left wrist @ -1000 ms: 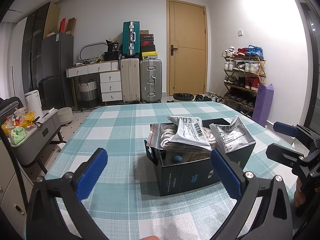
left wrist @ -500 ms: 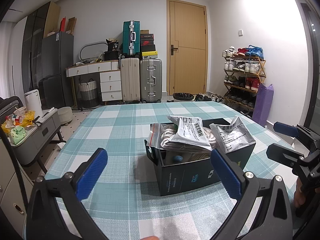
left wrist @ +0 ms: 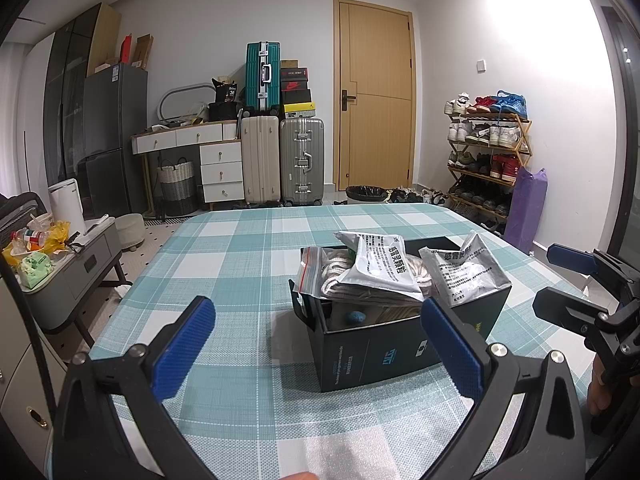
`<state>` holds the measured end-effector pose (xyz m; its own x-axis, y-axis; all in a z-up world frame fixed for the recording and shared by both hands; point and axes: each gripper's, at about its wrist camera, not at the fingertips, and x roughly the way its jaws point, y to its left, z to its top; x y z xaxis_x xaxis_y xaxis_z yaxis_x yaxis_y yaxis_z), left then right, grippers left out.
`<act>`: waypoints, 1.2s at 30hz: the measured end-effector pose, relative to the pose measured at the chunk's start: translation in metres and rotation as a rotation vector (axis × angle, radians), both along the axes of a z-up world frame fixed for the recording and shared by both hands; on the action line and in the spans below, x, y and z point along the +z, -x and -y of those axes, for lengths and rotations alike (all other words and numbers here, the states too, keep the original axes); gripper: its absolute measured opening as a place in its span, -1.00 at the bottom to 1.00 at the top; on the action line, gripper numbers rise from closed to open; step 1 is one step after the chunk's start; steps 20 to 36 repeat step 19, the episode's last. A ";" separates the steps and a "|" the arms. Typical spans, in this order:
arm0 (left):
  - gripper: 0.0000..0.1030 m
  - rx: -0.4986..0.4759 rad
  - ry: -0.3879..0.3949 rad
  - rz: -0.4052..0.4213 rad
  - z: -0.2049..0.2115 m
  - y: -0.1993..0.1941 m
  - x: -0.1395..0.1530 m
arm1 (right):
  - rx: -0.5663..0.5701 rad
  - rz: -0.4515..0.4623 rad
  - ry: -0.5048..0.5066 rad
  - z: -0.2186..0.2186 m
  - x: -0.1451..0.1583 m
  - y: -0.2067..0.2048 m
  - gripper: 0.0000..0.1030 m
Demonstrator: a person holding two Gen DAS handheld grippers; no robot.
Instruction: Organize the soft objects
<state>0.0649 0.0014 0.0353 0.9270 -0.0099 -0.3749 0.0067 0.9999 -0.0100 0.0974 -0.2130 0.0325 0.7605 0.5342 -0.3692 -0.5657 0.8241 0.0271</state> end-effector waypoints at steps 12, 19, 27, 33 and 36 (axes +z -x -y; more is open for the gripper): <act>1.00 0.000 0.000 0.001 0.000 0.000 0.000 | 0.001 0.001 -0.001 0.000 0.000 0.000 0.99; 1.00 -0.002 0.001 0.003 -0.001 0.000 0.000 | 0.001 0.001 -0.001 0.000 0.000 0.000 0.99; 1.00 -0.002 0.001 0.003 -0.001 0.000 0.000 | 0.001 0.001 -0.001 0.000 0.000 0.000 0.99; 1.00 -0.002 0.001 0.003 -0.001 0.000 0.000 | 0.001 0.001 -0.001 0.000 0.000 0.000 0.99; 1.00 -0.002 0.001 0.003 -0.001 0.000 0.000 | 0.001 0.001 -0.001 0.000 0.000 0.000 0.99</act>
